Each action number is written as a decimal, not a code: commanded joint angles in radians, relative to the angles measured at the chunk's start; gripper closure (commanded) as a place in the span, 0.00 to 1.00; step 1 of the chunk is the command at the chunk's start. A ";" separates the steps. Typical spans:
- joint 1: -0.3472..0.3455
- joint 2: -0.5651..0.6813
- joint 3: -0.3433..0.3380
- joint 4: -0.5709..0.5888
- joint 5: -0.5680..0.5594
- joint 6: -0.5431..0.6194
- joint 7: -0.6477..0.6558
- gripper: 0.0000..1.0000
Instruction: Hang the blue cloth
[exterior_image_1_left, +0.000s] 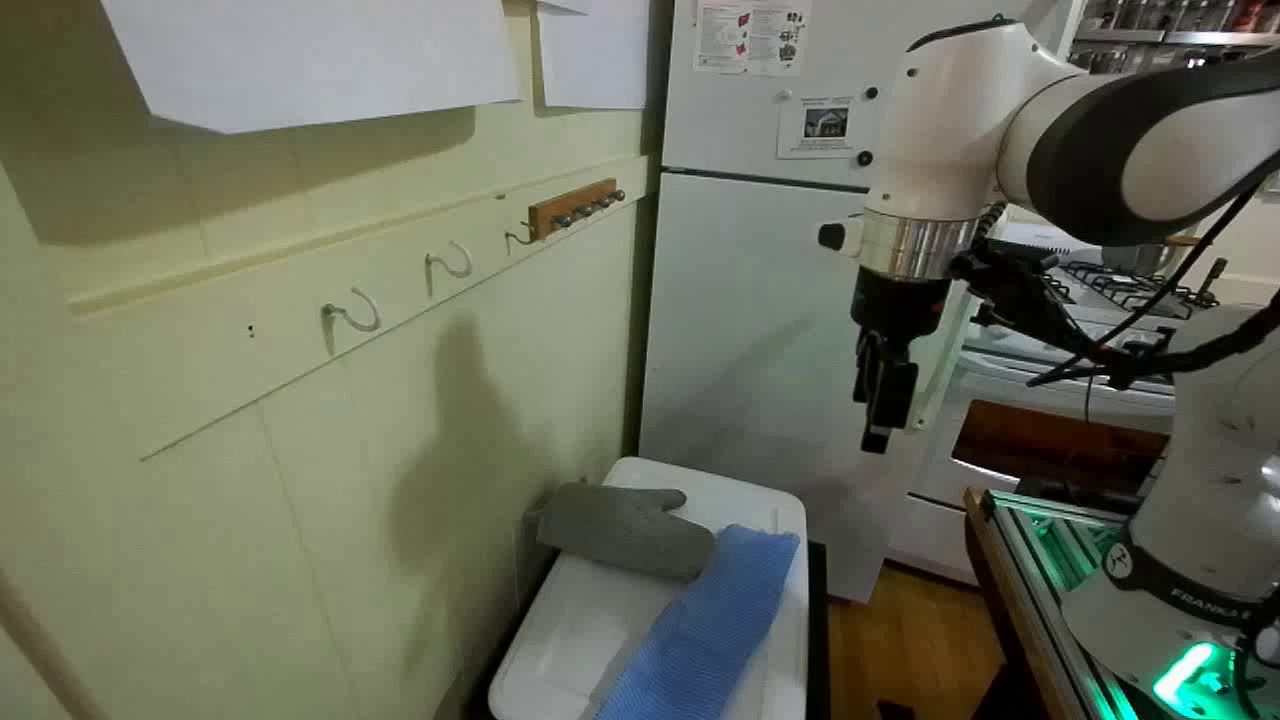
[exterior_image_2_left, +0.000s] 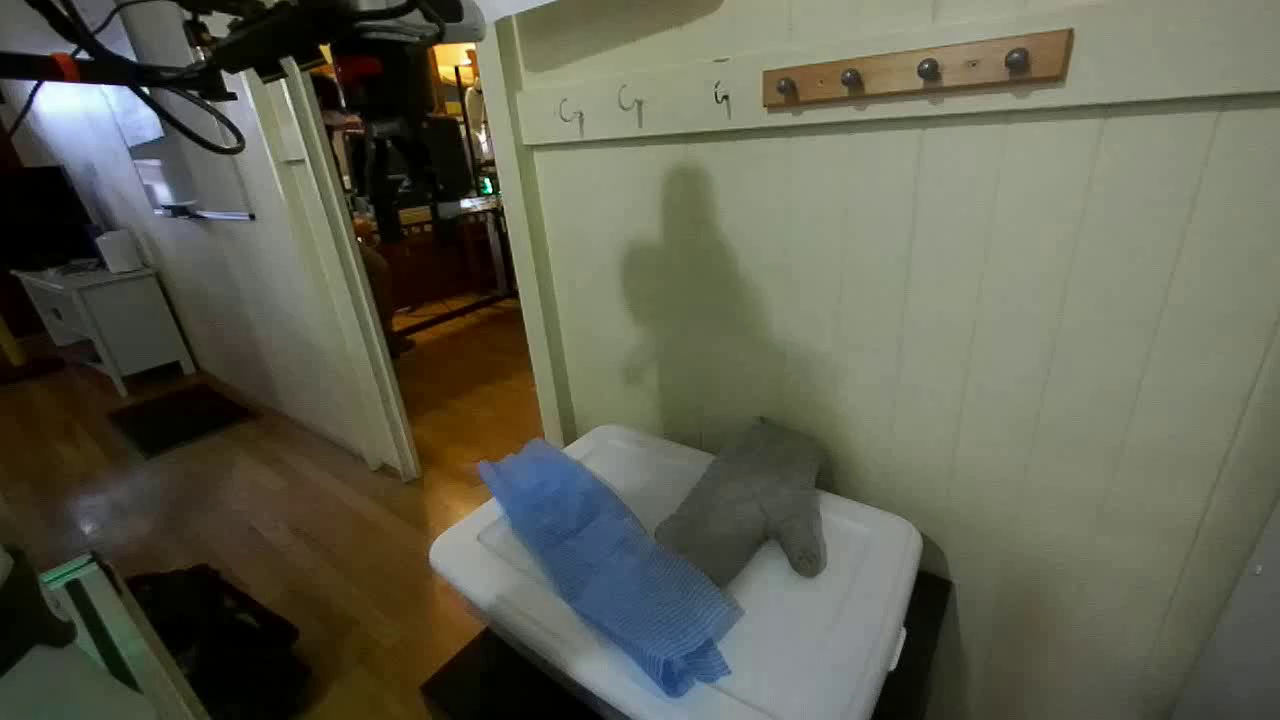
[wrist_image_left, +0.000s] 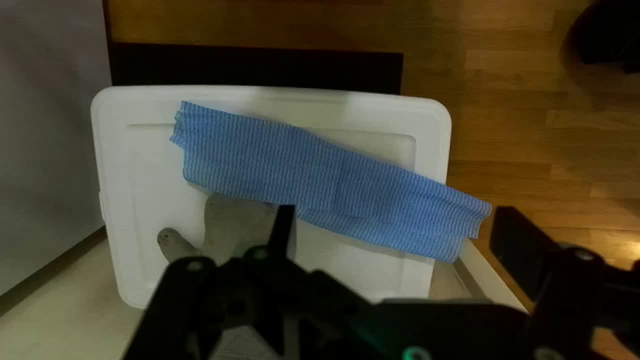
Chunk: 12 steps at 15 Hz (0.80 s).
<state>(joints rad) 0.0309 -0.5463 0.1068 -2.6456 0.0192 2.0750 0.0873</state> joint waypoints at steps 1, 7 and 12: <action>0.010 0.001 -0.009 0.001 -0.005 -0.002 0.005 0.00; -0.027 0.042 0.010 0.002 -0.015 0.058 0.105 0.00; -0.094 0.208 0.026 -0.022 -0.013 0.279 0.341 0.00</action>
<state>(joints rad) -0.0232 -0.4537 0.1092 -2.6580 0.0192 2.2279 0.2900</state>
